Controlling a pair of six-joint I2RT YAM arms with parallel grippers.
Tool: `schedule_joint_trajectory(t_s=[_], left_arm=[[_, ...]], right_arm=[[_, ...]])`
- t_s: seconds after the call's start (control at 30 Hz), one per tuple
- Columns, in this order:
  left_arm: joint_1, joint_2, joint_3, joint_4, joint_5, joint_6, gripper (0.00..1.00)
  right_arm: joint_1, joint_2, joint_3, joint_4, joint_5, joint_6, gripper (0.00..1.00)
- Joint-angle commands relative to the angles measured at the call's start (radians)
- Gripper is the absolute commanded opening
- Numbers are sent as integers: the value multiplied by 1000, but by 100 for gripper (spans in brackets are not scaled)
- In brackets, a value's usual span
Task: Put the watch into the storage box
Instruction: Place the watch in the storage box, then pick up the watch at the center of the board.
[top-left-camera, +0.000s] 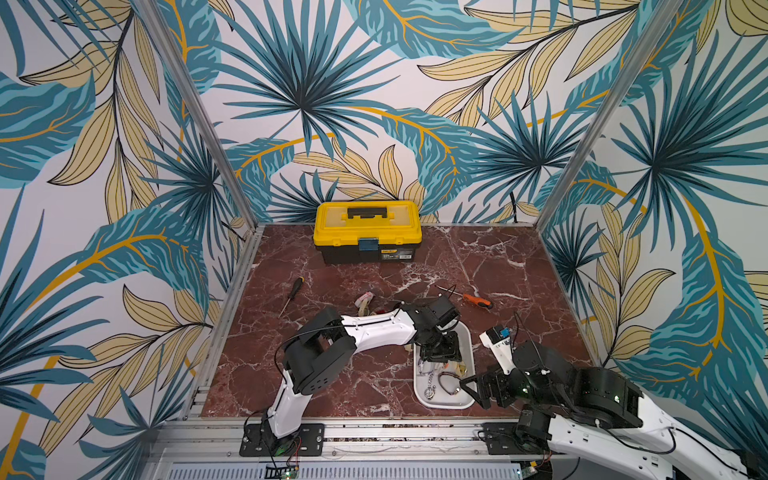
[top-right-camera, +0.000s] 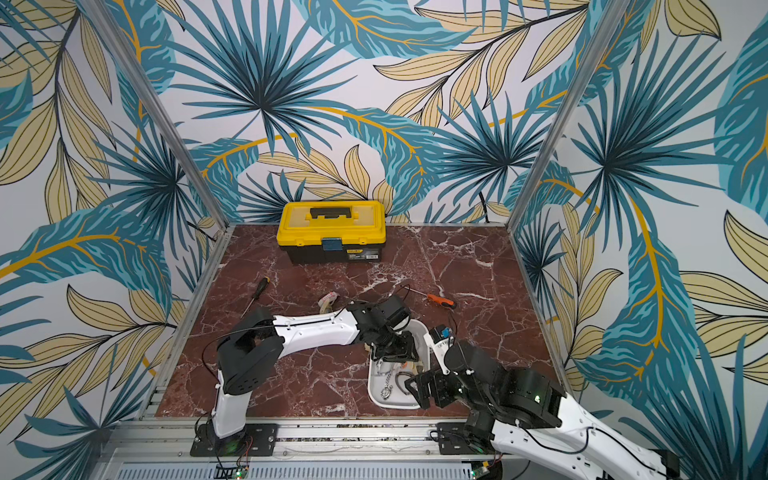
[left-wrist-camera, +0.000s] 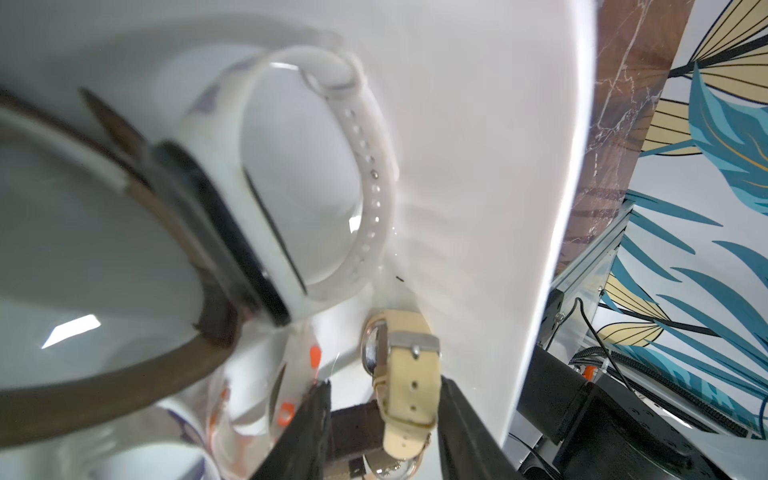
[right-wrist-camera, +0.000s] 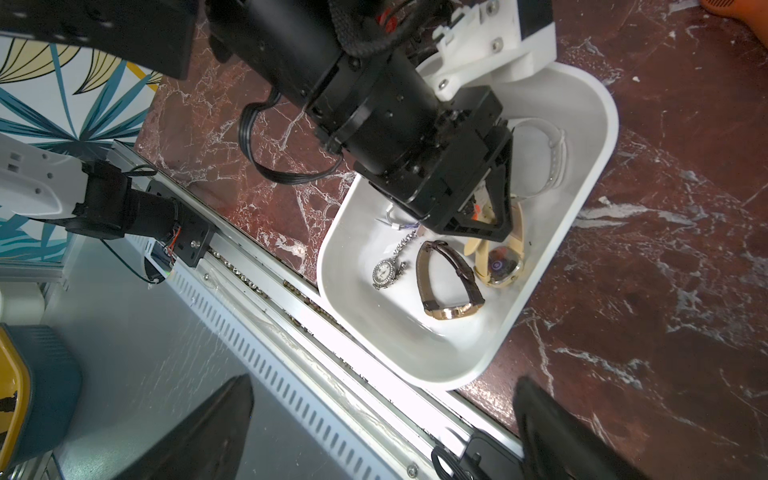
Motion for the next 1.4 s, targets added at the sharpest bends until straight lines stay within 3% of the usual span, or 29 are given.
schedule_joint_trajectory(t_s=[0.0, 0.2, 0.37, 0.63, 0.8, 1.0, 1.13, 1.3, 1.37], left_arm=[[0, -97, 40, -48, -65, 29, 50], [15, -204, 31, -75, -126, 48, 58], [38, -288, 1, -66, -166, 73, 59], [91, -571, -141, -221, -456, 178, 60], [93, -819, -267, -245, -592, 270, 64], [92, -1036, -344, -291, -645, 350, 70], [86, -1144, -375, -312, -642, 376, 76], [80, -1230, -379, -385, -659, 392, 85], [77, -1248, -380, -410, -655, 397, 93]], right_arm=[[6, 5, 19, 4, 11, -5, 100], [6, -19, 21, 24, 8, -4, 100], [6, -27, 17, 27, 13, 5, 100], [6, -8, -28, 110, 4, 27, 100], [5, 64, -31, 134, 68, 50, 100], [5, 145, -41, 235, 37, 64, 100], [5, 226, -40, 337, 25, 73, 100], [4, 427, 10, 454, 17, 100, 100], [4, 519, 53, 476, 24, 104, 99]])
